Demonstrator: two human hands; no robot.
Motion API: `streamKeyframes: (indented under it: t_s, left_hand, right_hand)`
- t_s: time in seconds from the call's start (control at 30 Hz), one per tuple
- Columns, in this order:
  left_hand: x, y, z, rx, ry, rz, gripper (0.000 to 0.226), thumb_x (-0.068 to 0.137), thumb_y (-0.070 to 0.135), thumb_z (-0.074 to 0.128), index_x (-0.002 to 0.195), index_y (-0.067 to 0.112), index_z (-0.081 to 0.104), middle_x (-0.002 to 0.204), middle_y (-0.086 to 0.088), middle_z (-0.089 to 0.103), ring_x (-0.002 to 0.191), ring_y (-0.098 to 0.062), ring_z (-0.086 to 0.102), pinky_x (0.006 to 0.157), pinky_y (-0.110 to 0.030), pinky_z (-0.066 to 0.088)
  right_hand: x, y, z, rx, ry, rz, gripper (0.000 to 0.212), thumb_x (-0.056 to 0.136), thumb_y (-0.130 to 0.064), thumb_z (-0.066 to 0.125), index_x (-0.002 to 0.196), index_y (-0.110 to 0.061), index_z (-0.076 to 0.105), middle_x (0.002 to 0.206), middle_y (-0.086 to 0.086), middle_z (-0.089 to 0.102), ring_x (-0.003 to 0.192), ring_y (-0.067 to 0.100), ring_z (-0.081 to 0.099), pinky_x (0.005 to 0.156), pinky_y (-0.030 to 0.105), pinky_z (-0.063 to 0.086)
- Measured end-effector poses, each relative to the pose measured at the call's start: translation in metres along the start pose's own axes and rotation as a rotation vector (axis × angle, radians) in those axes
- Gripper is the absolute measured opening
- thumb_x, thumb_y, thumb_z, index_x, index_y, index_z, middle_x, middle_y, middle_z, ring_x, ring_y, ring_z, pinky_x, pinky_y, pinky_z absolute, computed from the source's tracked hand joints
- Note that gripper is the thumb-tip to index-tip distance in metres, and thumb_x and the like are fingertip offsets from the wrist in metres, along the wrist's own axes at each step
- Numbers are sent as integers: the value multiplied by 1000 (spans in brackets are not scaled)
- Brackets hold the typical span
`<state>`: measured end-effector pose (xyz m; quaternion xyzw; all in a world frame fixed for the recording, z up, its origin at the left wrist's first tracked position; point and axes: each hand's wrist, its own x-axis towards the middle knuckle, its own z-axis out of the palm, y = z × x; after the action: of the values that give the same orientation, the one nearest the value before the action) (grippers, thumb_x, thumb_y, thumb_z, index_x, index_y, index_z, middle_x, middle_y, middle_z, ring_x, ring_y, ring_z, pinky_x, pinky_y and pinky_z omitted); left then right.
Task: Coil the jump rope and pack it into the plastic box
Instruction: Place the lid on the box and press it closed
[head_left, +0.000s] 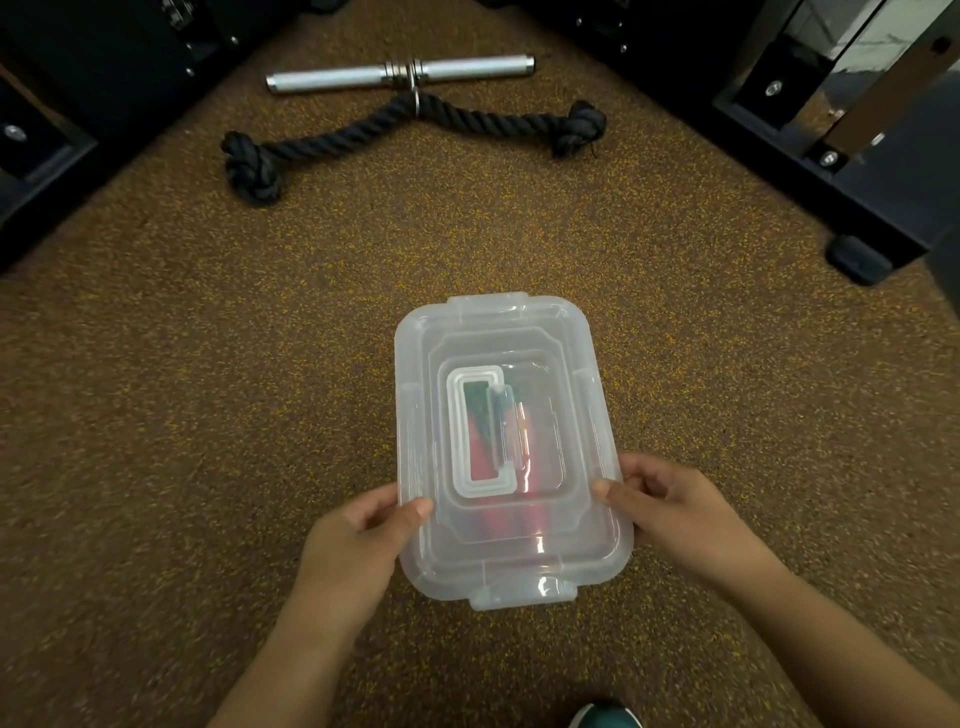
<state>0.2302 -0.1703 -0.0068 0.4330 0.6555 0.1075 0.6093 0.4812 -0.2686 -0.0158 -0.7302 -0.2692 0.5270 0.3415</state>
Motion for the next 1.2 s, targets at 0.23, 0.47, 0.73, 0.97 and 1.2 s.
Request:
streamKeyframes:
  t_s: [0.23,0.47,0.73,0.97,1.2]
  left_hand:
    - [30,29,2,-33,-44,128,20,95,27,54,93,45,63,80,28,71,76,11,67,67,-16,46]
    - [80,85,14,90,-8,198,28,98,34,46,117,23,64,110,-3,71,97,-19,67,89,-39,52]
    - [119,141,20,385,-84,69,78,80,75,44,130,15,55,132,-7,56,119,-26,52,99,-39,35]
    - [144,144,24,436,-195,-12,106,33,88,66,115,21,66,118,-7,68,103,-28,66,99,-46,47]
    - [142,136,29,211,-154,280,74,75,35,77,140,24,45,127,-2,56,109,-18,58,92,-29,48]
  right_hand:
    - [31,-17,-3,97,2,-65,24,92,-29,57,114,-26,64,101,-3,73,92,12,71,77,25,55]
    - [94,-56,4,95,134,-108,22,95,-31,52,110,-21,64,94,-2,73,78,10,70,64,23,54]
    - [141,-88,2,-103,47,-10,66,84,-64,51,126,-14,56,127,3,58,110,21,56,101,41,41]
    - [159,-101,-4,-82,-176,62,67,70,-63,67,115,-14,65,108,8,72,95,24,70,93,43,52]
    - [167,-92,4,91,-182,-122,72,75,-27,76,139,-20,42,122,6,62,104,21,65,89,32,53]
